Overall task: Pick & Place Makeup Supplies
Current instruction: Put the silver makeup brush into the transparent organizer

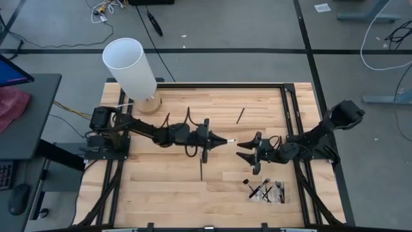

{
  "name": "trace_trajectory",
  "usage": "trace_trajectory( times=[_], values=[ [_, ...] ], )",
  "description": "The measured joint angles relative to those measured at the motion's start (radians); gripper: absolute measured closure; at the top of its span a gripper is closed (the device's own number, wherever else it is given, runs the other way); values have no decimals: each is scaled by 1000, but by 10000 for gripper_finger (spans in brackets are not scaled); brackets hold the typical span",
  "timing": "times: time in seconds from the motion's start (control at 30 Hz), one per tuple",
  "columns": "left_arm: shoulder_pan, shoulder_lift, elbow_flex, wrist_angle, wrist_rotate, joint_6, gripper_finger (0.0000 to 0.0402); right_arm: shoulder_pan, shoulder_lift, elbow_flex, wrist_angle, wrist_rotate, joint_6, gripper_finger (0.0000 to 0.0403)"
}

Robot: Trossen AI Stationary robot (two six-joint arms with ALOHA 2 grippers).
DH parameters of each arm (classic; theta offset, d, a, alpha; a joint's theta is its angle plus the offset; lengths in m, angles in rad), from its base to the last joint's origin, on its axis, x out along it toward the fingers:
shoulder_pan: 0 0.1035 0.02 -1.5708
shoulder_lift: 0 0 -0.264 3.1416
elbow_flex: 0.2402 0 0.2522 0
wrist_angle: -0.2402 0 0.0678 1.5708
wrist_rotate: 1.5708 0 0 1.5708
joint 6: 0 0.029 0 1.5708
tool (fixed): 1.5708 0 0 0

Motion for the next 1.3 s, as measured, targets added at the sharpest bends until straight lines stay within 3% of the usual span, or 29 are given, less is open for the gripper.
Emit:
trace_trajectory(
  times=[0.37,0.67,1.3],
  values=[
    [-68,-1,0,109,10,2,388,-18,120,189,76,-63,-342,207],
    [-68,-1,0,109,28,-3,386,-14,113,213,117,-43,-413,214],
    [-68,-1,0,103,35,-7,364,-14,113,212,142,-44,-408,390]
  ],
)
